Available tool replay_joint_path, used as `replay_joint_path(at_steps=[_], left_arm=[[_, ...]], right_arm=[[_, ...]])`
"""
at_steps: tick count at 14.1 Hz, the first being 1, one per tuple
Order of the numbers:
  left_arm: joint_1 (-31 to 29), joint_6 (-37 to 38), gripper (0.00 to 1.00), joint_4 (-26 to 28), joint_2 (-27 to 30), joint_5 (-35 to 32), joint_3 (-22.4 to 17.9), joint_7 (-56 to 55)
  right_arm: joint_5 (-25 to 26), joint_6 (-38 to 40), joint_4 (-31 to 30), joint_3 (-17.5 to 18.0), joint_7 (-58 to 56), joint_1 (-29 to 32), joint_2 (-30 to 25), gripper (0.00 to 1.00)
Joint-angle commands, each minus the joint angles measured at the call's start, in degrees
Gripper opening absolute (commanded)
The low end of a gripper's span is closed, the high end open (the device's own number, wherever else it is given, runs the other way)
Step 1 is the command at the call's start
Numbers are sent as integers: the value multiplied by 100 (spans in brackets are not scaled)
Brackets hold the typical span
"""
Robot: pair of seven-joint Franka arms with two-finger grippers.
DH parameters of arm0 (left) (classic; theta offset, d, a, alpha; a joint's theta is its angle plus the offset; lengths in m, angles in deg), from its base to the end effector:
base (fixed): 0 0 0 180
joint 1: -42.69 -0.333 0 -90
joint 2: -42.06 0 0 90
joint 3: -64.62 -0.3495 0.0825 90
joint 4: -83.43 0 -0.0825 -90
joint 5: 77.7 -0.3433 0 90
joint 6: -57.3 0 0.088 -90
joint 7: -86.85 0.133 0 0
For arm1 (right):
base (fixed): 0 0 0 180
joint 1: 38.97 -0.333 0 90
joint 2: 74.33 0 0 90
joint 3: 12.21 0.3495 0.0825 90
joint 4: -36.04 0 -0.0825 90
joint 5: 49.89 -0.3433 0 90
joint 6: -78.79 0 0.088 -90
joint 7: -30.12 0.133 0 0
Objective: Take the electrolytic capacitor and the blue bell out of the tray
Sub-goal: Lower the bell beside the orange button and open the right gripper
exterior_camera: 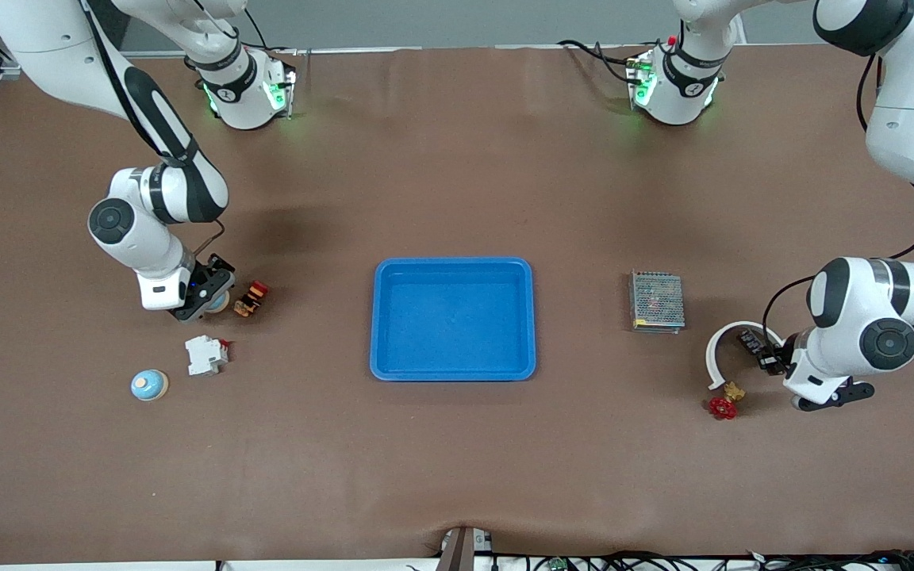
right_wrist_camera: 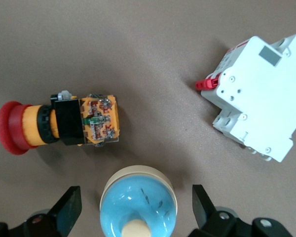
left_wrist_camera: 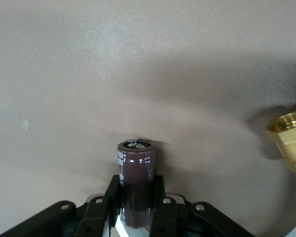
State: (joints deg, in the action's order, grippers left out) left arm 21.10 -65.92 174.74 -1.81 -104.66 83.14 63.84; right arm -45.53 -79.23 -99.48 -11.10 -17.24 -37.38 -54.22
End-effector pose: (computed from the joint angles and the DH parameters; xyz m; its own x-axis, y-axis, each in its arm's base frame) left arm 0.6621 0.0955 0.2132 0.9662 0.2366 -0.1027 0.2162 -0.9600 -0.1780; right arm 0.5078 -0.0017 0.2250 0.6316 0.7752 0.0097 0.7741 -0.6313 0.0470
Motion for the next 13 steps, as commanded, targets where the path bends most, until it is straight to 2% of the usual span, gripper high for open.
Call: replay_joint_path(at_steps=[1, 3, 7, 9, 13], left_arm=[[-47, -88, 8, 168, 99, -81, 46, -152], [-47, -88, 8, 159, 99, -55, 46, -169], [49, -88, 6, 115, 107, -63, 55, -730], [102, -88, 6, 98, 107, -125, 46, -837], [103, -184, 6, 71, 99, -186, 38, -828]], right_arm=[[-102, 34, 60, 12, 34, -54, -147, 100], [-93, 637, 392, 30, 43, -106, -217, 100], [-102, 2509, 1508, 56, 340, -238, -305, 100], [-102, 3266, 1992, 56, 814, -448, -375, 100], [-102, 4058, 2477, 65, 2332, -1046, -621, 100]])
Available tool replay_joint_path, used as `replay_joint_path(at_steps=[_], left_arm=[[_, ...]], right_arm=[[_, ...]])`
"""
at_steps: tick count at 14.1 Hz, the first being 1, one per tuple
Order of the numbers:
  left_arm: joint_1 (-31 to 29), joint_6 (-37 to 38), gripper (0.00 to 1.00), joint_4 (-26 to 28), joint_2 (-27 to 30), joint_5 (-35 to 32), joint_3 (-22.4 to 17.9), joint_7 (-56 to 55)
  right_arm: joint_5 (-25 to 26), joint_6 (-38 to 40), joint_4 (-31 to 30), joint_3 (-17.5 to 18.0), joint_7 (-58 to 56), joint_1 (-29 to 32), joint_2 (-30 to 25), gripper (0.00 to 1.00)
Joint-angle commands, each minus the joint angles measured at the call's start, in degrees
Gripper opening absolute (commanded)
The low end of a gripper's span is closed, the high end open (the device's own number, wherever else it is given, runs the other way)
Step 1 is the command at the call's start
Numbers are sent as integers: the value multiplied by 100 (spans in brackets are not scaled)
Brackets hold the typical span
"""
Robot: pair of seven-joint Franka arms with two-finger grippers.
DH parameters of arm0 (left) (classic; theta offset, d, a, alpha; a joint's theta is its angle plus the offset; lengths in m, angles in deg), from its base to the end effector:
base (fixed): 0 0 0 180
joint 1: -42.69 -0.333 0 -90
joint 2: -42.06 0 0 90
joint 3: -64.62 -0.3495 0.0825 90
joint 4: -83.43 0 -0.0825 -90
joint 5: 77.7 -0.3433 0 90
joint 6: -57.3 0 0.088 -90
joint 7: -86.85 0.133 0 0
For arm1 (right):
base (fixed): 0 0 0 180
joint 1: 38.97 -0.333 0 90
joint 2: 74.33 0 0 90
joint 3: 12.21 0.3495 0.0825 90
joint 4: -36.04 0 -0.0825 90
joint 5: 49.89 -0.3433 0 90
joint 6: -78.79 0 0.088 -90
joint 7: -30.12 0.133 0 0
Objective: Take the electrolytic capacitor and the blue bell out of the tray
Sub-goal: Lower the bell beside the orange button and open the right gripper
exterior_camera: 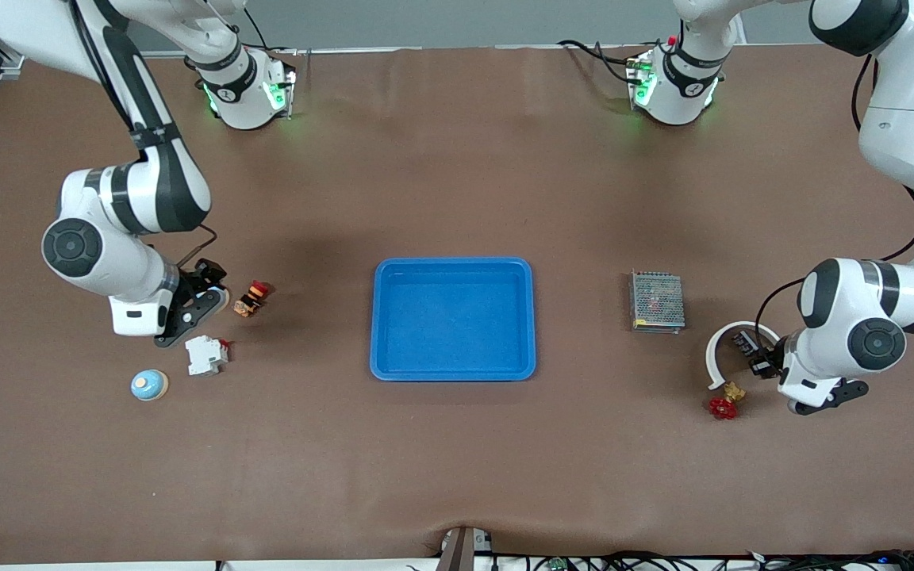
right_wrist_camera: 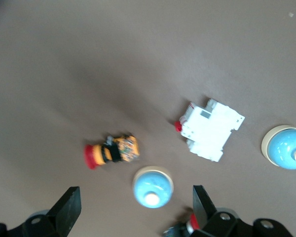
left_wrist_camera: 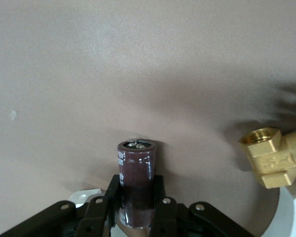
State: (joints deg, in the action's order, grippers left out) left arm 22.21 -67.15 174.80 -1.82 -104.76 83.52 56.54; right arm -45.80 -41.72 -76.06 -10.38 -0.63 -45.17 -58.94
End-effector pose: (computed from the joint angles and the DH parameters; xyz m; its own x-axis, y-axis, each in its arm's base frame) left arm 0.6671 0.0781 0.2148 0.9420 0.3298 -0.0616 0.3150 -0.9327 -0.1759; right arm 0.5615 0.0733 0.3621 0.7470 0.6520 -0.1296 0.6553 -0.7550 -0.0211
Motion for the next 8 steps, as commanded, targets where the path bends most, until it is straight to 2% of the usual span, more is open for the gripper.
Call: replay_joint_path(at_steps=[1, 4, 6, 8], left_arm=[[-9, -70, 6, 56, 90, -281, 0, -99], [-8, -158, 6, -84, -32, -493, 0, -107], [9, -228, 7, -111, -94, -476, 0, -151], [9, -308, 14, -111, -94, -485, 0, -239]], right_arm=[[-76, 596, 223, 19, 1337, -530, -263, 100], [-58, 975, 286, 37, 3552, -1321, -605, 100], [3, 1414, 477, 37, 4032, -1516, -843, 100], [-5, 2361, 1213, -7, 4068, -1447, -888, 100]])
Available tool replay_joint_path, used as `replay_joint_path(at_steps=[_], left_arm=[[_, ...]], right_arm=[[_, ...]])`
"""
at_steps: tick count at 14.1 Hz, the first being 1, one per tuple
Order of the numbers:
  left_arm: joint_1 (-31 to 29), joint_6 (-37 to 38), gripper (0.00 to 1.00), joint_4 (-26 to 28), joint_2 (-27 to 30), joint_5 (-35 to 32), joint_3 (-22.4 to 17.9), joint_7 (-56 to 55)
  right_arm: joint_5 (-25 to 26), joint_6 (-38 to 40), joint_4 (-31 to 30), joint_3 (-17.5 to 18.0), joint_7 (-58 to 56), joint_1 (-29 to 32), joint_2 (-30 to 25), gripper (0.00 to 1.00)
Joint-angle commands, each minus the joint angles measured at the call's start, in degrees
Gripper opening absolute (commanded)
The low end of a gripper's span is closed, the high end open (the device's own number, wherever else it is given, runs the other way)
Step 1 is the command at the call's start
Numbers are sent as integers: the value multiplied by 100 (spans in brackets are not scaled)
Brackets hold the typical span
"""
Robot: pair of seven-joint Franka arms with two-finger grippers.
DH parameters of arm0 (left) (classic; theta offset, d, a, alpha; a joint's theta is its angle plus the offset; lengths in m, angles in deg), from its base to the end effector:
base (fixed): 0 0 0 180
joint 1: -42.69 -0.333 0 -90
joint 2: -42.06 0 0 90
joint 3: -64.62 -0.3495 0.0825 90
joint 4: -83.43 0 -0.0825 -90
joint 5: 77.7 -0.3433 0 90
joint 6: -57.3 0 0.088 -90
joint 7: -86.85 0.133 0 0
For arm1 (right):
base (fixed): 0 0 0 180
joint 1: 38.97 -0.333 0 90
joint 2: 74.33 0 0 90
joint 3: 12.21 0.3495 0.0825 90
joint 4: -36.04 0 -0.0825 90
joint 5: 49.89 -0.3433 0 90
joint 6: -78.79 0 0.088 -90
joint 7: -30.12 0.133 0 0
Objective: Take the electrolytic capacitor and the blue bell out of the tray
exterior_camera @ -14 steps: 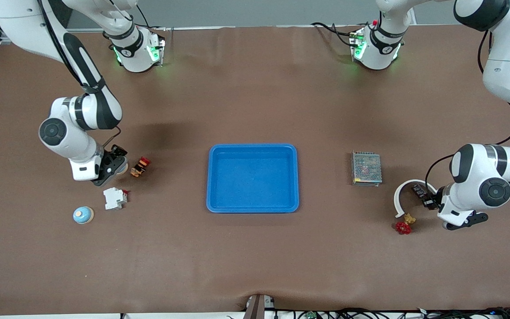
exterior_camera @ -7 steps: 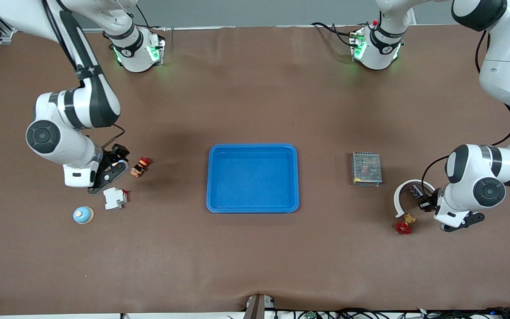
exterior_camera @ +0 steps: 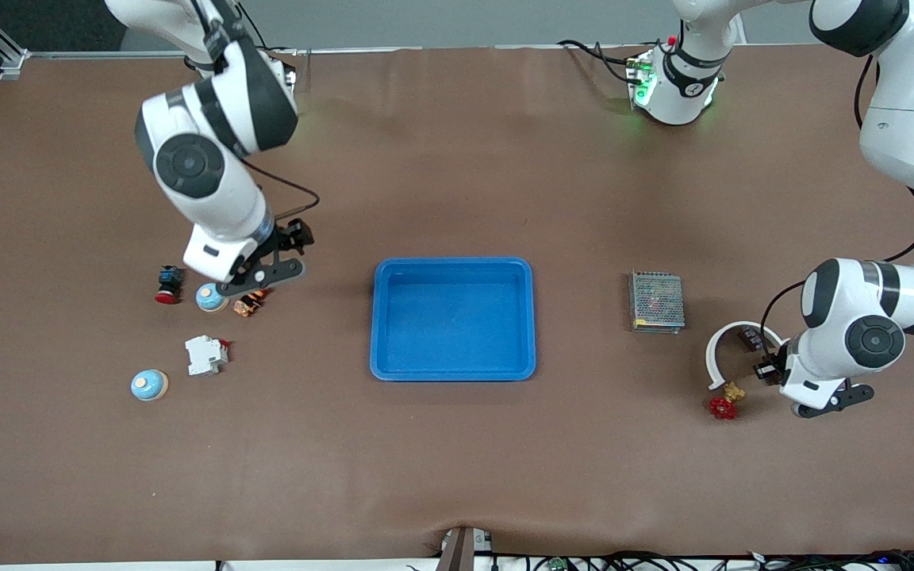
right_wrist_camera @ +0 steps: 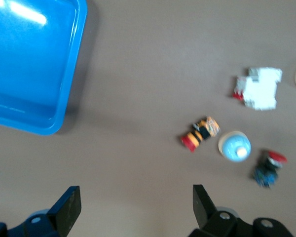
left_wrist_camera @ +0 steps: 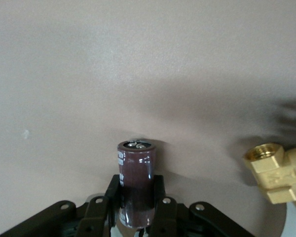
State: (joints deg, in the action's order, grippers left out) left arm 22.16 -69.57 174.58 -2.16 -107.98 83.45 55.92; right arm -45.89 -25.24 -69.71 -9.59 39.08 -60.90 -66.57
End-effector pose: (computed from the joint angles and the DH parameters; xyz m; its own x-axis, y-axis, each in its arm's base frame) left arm 0.6739 0.0809 0.2156 0.9533 0.3020 -0.0094 0.2946 -0.9360 -0.1924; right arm 0.4962 0.2173 0.4615 0.9473 0.2809 -0.1540 0.2956 -0.9517 0.0828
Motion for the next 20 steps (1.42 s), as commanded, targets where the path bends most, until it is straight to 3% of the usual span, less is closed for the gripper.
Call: replay_joint_path(at_steps=[1, 5, 10, 12, 13, 14, 17, 20], left_arm=[[15, -66, 14, -88, -51, -162, 7, -185], [58, -66, 14, -97, -60, -144, 7, -185], [120, -75, 17, -211, -139, -162, 7, -168], [120, -75, 48, -255, -157, -153, 7, -124], [111, -75, 87, -299, -148, -153, 7, -168], [120, -75, 100, -343, -139, -144, 7, -168], [155, -40, 100, -553, 36, -171, 42, 16], [85, 109, 100, -616, 483, -118, 410, 166]], right_arm=[[12, 1188, 1069, -87, 98, 223, -99, 100], [39, 2123, 2092, -87, -113, 925, -72, 100], [-224, 2054, 2453, -87, -579, 1936, -72, 100], [-234, 2001, 2646, -87, -588, 2200, -11, 100], [-225, 1923, 2708, -87, -588, 2253, -2, 100], [-216, 1783, 2709, -95, -588, 2306, -10, 100], [-242, 1483, 2709, -87, -527, 2386, 68, 100], [-277, 1343, 2691, -87, -526, 2395, 86, 100]])
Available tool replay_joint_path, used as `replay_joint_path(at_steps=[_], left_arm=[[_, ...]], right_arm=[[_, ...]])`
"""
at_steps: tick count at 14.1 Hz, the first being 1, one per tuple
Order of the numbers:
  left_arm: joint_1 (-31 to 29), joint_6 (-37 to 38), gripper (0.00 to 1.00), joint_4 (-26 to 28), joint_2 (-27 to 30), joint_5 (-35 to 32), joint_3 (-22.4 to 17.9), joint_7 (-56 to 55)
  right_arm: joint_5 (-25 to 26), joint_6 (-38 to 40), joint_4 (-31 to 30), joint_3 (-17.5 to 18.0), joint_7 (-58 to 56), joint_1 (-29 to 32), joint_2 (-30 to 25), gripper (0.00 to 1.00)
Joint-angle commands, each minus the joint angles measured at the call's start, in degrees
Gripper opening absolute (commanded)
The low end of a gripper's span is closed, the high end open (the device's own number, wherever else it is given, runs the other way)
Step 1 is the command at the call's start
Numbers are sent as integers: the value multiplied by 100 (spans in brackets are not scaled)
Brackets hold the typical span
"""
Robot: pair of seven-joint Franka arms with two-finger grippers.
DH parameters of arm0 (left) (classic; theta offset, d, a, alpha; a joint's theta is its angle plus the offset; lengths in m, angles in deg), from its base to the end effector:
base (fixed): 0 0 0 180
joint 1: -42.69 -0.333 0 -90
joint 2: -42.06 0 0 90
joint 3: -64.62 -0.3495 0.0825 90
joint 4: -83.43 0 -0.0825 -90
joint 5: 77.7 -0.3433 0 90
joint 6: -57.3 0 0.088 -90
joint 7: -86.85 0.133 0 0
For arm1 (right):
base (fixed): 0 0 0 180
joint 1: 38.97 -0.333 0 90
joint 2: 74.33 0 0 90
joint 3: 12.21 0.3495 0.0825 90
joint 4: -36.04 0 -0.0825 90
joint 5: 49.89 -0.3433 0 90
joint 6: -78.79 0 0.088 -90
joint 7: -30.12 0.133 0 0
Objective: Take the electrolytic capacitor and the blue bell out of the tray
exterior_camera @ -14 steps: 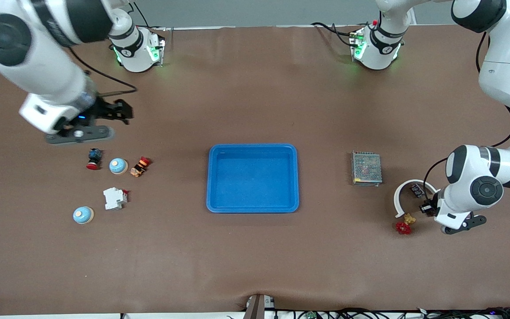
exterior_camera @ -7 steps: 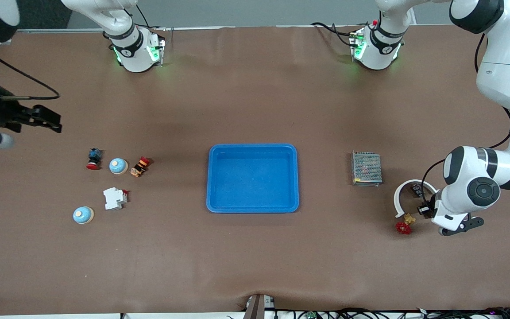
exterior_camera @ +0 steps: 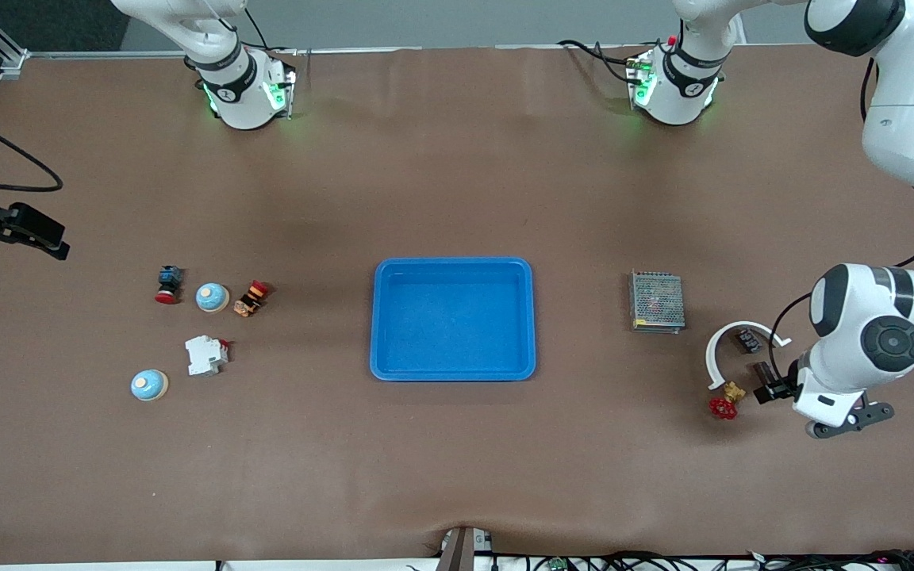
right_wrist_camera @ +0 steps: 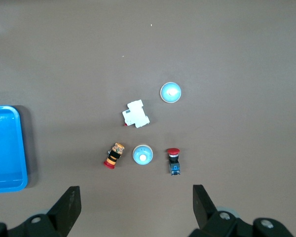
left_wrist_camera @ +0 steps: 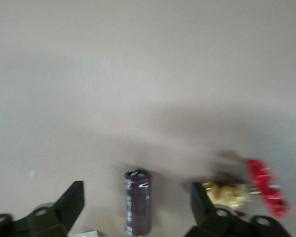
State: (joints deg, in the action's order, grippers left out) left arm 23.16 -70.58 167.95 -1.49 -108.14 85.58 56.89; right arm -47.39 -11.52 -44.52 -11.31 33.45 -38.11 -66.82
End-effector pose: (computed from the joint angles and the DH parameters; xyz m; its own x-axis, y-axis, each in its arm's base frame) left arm 0.7133 0.0619 0.2746 0.9556 0.2660 0.1268 0.2826 -0.9490 -0.1395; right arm 0.5609 -0.0061 0.6334 0.9975 -0.0573 0.0414 -0.0589 -0.9975 0.0392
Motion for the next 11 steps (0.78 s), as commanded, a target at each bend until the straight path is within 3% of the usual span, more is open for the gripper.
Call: replay_joint_path(at_steps=[1, 6, 11], left_arm=[[1, 351, 100, 38, 609, -102, 328, 104], [-60, 1045, 100, 56, 1488, -14, 1014, 508], [-68, 2073, 100, -154, 2193, 608, 1173, 1288]], right_arm=[[-136, -74, 138, 86, 36, 133, 111, 100], [-329, -205, -274, 86, 10, 239, -11, 100], [-338, -1329, -1995, 86, 10, 239, -1099, 100]])
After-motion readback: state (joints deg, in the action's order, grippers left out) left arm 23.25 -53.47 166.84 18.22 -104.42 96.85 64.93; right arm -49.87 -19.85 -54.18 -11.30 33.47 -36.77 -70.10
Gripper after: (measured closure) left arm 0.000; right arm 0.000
